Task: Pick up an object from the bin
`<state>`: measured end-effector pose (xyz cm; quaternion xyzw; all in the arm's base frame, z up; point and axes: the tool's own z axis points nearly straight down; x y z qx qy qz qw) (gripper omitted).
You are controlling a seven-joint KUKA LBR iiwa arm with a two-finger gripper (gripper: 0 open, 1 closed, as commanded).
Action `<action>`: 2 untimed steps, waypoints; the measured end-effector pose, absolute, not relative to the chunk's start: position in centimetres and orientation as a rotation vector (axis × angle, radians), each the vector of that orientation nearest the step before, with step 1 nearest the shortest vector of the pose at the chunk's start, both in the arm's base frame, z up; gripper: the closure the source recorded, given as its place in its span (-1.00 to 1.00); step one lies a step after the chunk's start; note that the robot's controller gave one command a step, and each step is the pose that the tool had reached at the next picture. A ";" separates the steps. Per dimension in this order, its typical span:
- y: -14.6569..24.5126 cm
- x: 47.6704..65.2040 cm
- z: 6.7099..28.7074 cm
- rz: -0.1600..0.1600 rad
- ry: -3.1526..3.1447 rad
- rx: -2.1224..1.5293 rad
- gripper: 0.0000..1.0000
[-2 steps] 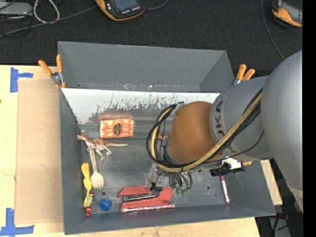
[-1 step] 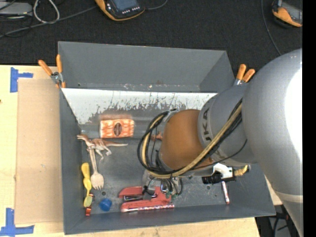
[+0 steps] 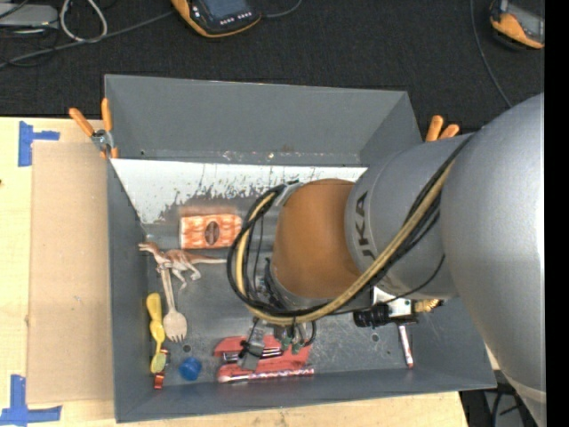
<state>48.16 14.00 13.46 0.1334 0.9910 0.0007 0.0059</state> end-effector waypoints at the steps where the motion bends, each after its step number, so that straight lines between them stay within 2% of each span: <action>1: 14.0 48.1 13.5 0.001 3.102 0.416 -1.00; 2: 13.8 47.8 11.8 0.002 3.117 0.274 -1.00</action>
Offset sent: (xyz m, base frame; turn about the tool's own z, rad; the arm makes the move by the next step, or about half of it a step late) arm -0.0083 -0.0043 -0.0340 -0.1805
